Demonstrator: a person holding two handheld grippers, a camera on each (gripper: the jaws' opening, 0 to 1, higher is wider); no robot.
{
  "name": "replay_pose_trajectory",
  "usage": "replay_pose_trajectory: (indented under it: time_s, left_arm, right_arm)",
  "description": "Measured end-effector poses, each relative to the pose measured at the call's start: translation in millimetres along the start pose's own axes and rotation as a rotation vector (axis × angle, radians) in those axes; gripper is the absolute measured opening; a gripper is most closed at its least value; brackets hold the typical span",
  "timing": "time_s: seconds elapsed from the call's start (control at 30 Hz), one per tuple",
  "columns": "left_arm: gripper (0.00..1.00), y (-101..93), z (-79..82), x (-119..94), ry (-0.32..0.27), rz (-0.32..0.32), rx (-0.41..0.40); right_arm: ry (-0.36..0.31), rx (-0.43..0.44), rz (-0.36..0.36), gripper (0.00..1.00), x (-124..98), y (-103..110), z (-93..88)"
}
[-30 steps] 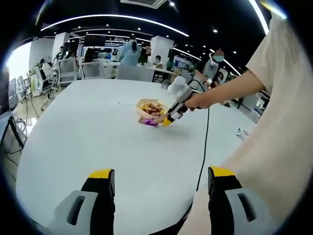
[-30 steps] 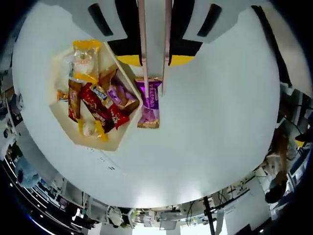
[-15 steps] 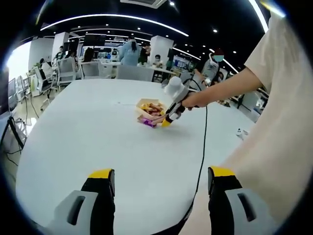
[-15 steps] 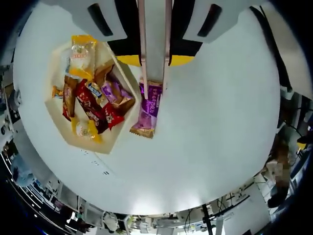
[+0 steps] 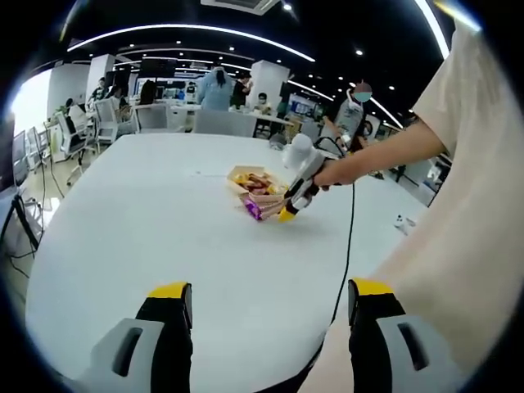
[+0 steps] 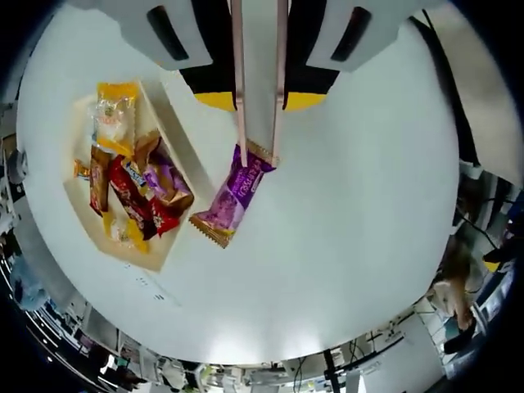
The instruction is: Place the target food into the container with the food tongs after gripping and lifting it, then release it inside without dropping or visibly crushing the food.
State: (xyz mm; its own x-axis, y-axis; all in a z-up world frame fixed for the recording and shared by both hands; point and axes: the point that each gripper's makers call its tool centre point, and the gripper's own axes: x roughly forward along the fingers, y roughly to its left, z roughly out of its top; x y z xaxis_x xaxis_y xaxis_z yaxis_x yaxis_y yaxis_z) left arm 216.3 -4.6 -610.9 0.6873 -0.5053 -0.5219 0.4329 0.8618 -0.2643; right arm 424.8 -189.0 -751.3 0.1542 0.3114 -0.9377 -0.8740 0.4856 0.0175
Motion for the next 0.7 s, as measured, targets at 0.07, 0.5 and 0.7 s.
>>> replay_pose_trajectory:
  time_s: [0.07,0.5,0.7]
  left_arm:
    - [0.78,-0.7,0.1,-0.1,-0.001,-0.001,0.002]
    - [0.78,-9.8,-0.9,-1.6,-0.008,-0.014,0.017]
    - [0.78,-14.9,-2.1,-2.1,-0.010,-0.021,0.023]
  right_arm:
    - [0.009,-0.004,0.006,0.19,-0.5,4.3,-6.5]
    - [0.019,0.005,0.029,0.20,-7.3,14.6,-31.4]
    - [0.028,0.005,0.036,0.20,-9.4,22.2,-44.4]
